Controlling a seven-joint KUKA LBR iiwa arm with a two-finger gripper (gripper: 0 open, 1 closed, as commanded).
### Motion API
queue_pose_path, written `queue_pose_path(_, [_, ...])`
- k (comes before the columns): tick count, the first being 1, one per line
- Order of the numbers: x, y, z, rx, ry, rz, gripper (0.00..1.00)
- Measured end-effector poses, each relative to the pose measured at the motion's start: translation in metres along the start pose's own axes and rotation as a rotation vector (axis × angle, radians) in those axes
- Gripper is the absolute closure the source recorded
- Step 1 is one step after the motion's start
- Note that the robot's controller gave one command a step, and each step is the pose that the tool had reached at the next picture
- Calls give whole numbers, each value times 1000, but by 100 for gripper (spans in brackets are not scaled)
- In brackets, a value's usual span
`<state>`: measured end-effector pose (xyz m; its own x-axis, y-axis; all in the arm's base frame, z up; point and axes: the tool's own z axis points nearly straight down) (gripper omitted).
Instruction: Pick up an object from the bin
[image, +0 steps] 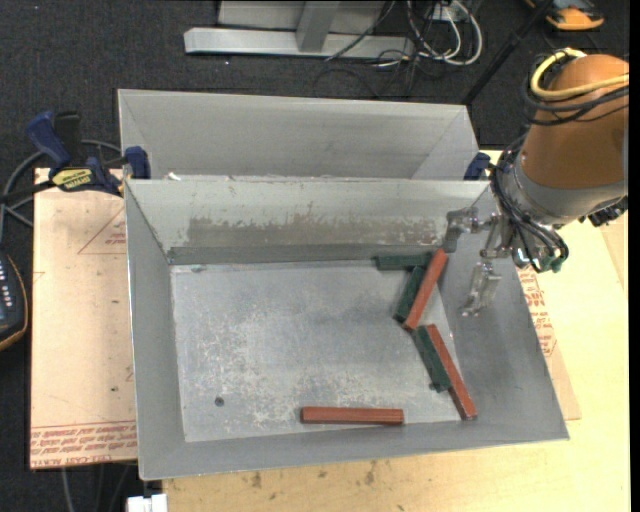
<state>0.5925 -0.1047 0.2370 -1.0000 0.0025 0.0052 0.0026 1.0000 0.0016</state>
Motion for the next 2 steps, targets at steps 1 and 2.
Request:
queue_pose_path(1, [-36,-30,168,1,-10,-451,0])
queue_pose_path(2, [-21,-28,136,4,-8,-779,0])
